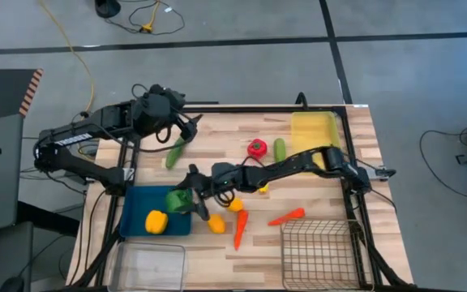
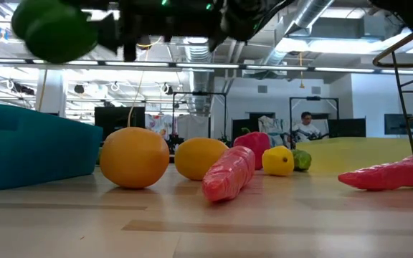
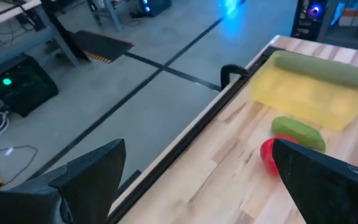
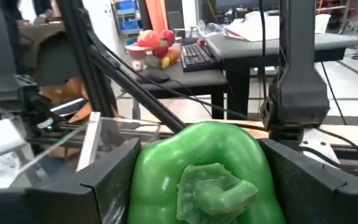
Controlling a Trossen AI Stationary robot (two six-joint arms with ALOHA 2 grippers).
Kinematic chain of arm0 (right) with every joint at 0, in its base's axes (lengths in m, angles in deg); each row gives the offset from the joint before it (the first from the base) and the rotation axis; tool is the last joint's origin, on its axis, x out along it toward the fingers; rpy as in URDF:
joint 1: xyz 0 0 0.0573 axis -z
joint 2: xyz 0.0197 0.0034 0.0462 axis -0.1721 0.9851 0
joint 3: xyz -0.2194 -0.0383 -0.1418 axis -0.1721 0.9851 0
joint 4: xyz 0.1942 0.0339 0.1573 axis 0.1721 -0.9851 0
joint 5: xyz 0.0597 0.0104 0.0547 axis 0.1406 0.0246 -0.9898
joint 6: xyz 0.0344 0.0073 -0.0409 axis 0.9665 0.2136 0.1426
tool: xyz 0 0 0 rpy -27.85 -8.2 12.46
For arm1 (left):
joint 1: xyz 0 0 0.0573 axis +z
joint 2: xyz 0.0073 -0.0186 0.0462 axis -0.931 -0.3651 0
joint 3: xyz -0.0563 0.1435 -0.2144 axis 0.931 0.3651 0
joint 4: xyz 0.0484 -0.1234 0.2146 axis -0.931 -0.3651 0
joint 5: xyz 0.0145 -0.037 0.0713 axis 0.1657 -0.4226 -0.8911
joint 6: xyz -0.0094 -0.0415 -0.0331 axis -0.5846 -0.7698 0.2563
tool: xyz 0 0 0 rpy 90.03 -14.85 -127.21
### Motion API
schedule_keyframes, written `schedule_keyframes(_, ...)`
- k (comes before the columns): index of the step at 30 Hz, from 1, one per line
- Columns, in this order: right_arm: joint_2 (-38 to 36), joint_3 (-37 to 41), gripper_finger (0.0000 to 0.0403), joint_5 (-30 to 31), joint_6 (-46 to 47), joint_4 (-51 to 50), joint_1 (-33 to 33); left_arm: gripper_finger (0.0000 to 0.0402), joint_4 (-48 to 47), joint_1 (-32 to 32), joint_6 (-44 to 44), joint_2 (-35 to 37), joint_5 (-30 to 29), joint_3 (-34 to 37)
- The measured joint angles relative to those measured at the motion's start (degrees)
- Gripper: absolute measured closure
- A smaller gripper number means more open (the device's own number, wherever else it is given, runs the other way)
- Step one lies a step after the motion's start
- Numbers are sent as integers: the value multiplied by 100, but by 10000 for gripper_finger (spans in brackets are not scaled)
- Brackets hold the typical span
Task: Sort produce into baskets
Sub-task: Put the green bell pepper into the blue bin
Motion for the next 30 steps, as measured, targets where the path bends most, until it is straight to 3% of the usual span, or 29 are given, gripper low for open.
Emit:
schedule_keyframes(11, 890, -666, 70, -419, 493, 5, -19, 8, -14, 0, -13, 0, 271, 0)
schedule_keyframes(30, 1033, -656, 31, -449, 502, -117, 1, 8, -16, -4, -44, 0, 415, 0)
